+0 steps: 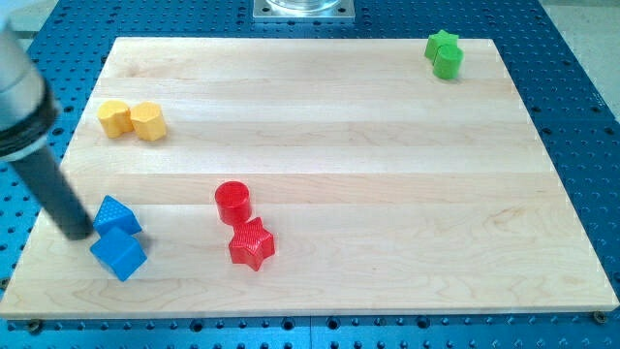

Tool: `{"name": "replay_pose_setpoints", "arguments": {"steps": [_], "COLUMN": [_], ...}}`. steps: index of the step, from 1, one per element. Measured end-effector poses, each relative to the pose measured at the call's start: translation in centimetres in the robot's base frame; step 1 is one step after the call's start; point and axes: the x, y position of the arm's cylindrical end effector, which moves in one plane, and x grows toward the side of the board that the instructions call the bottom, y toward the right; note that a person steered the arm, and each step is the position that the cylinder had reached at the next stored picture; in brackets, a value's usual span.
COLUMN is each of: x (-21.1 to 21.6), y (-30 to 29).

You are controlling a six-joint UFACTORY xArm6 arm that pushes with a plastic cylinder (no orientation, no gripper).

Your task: Move the blue triangle to the top left of the red circle

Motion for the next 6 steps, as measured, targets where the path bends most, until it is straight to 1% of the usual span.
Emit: {"name": "replay_pose_setpoints", "arguments": {"steps": [1, 2, 3, 4, 5, 6], "x": [3.6, 3.3, 1.9, 1.9, -1.2, -2.6], "y": [0.9, 4.7, 5.1, 5.4, 6.4, 6.2]}}
